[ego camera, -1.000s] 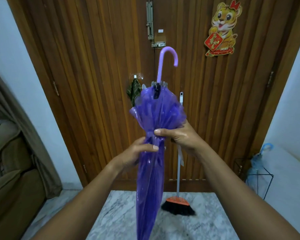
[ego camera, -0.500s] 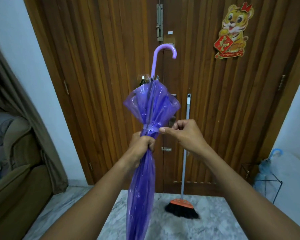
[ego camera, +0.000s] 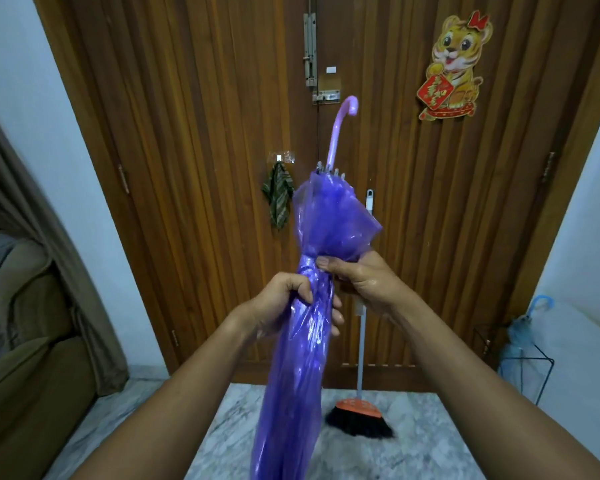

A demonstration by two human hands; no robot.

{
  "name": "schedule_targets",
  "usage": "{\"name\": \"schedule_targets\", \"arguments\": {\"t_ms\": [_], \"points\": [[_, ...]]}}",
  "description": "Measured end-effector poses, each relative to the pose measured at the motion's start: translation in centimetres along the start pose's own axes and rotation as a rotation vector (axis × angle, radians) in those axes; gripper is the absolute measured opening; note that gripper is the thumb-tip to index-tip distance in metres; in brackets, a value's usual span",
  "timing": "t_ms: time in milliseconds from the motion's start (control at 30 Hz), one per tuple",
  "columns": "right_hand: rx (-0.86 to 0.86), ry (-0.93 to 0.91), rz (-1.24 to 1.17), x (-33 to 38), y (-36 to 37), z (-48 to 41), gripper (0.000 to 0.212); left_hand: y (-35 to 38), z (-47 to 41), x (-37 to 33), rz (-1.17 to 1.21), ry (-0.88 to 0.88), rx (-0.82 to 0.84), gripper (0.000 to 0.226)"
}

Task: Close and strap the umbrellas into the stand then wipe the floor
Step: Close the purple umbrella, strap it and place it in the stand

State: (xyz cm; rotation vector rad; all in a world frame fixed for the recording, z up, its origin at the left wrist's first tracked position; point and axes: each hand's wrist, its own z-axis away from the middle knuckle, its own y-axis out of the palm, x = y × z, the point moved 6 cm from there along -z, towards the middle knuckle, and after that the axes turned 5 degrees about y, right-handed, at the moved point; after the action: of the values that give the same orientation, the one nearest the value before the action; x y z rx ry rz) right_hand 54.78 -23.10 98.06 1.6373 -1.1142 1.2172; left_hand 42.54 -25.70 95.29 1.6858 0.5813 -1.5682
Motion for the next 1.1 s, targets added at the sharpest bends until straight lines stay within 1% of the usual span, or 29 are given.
{"name": "schedule_targets", "arguments": {"t_ms": [67,100,133,167,200,233,267,300,367,400,467,533,567,600,633,700,767,800,867,900,967,1033,1067,1100], "points": [[-0.145,-0.059,0.075,-0.3,-0.7,-0.2,0.03,-1.4,-0.4,0.0,-0.185,0.142,-0.257,0.04],[-0.191,-0.067,0.075,-0.6,-0.7,-0.2,0.03,-1.5,-0.5,0.0,-0.299,0.212,-0.339,0.046],[-0.209,-0.064,0.078,-0.9,-0.4,-0.1,0.033,-1.3,-0.6,0.3,-0.393,0.262,-0.403,0.054],[-0.203,-0.048,0.099,-1.2,0.1,0.0,0.035,-1.2,-0.6,0.7,-0.474,0.277,-0.487,0.055],[-0.188,-0.028,0.161,-1.4,0.6,0.0,0.037,-1.4,-0.5,1.0,-0.53,0.287,-0.585,0.044],[-0.165,-0.015,0.245,-1.6,0.9,0.0,0.04,-1.5,0.0,0.9,-0.567,0.264,-0.676,0.029],[-0.147,-0.006,0.33,-1.7,1.1,0.0,0.042,-1.7,0.3,0.8,-0.589,0.245,-0.739,0.02],[-0.137,0.013,0.388,-1.7,0.9,0.0,0.043,-1.9,0.6,0.6,-0.589,0.235,-0.761,0.017],[-0.114,0.055,0.419,-1.9,0.3,0.2,0.039,-2.5,0.9,0.3,-0.53,0.227,-0.749,0.018],[-0.095,0.058,0.399,-1.9,0.2,0.4,0.038,-2.8,1.0,0.1,-0.513,0.216,-0.747,0.02],[-0.072,0.038,0.345,-1.6,0.2,0.9,0.033,-2.6,1.1,0.0,-0.473,0.179,-0.682,0.022],[-0.068,0.013,0.309,-1.3,0.2,1.1,0.028,-2.0,1.0,0.4,-0.34,0.159,-0.576,0.012],[-0.063,0.015,0.278,-1.3,0.1,1.2,0.023,-1.7,0.9,0.7,-0.237,0.139,-0.524,0.013],[-0.053,0.021,0.242,-1.3,0.2,1.3,0.02,-1.4,0.9,1.1,-0.135,0.099,-0.463,0.019],[-0.042,0.016,0.203,-1.3,0.2,1.4,0.024,-0.8,0.9,1.3,-0.044,0.051,-0.381,0.025],[-0.052,-0.003,0.124,-1.6,0.1,1.5,0.041,0.4,1.1,1.5,0.101,-0.053,-0.201,0.035],[-0.07,-0.012,0.068,-1.5,0.3,1.7,0.049,1.4,1.3,1.0,0.186,-0.098,-0.038,0.036],[-0.051,0.002,0.018,-1.6,0.5,1.7,0.048,1.6,1.2,0.7,0.201,-0.091,0.024,0.037],[0.013,0.04,-0.107,-1.3,1.3,1.7,0.037,1.6,0.9,0.2,0.189,-0.06,0.099,0.041],[0.032,0.034,-0.128,-1.0,1.4,1.7,0.03,1.7,0.9,0.1,0.159,-0.066,0.11,0.043],[0.011,-0.023,-0.085,-0.2,1.1,1.6,0.02,1.2,0.9,0.3,0.032,-0.084,0.064,0.043],[-0.074,-0.078,-0.023,0.3,0.6,1.5,0.025,0.3,0.9,0.3,-0.165,-0.015,-0.098,0.034],[-0.138,-0.094,0.007,0.3,0.3,1.5,0.029,-0.1,0.7,0.3,-0.289,0.069,-0.197,0.028],[-0.197,-0.108,0.043,0.2,0.1,1.4,0.032,-0.2,0.5,0.4,-0.389,0.155,-0.275,0.028]]}}
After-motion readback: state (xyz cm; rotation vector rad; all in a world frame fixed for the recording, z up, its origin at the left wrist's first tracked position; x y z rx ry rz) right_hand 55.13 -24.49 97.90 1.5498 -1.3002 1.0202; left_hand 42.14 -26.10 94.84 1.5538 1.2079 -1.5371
